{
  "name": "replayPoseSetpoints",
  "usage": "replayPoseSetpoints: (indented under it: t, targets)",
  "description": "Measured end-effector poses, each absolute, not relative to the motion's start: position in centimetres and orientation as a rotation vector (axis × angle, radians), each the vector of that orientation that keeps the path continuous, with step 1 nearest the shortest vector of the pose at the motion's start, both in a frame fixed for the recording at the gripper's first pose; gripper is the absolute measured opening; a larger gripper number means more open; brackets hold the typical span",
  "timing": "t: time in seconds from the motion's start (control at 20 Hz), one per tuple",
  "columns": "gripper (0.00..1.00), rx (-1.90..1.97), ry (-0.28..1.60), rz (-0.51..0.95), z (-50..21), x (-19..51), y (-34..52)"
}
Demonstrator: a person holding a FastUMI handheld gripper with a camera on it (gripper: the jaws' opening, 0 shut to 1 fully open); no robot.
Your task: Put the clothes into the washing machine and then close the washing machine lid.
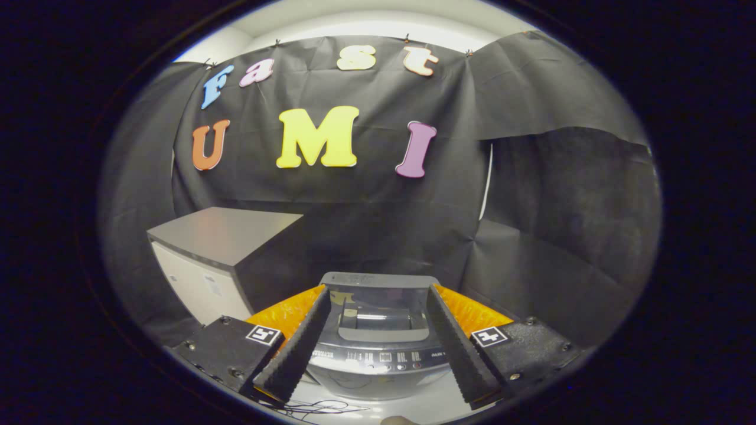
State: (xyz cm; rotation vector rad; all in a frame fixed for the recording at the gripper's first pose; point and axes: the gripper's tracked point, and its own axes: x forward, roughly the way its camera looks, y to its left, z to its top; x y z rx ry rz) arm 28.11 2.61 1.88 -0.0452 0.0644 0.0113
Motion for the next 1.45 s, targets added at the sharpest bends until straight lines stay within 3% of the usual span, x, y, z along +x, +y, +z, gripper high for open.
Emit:
replayPoseSetpoints:
  t: [0.5, 0.85, 1.45]
  targets:
    - [1.00, -0.001, 0.038, -0.008, 1.0, 10.5, -2.3]
    - [1.00, 0.028, 0.032, -0.009, -0.1, 2.0, -7.8]
    - [1.00, 0.007, 0.042, 0.079, -1.5, 0.3, -6.2]
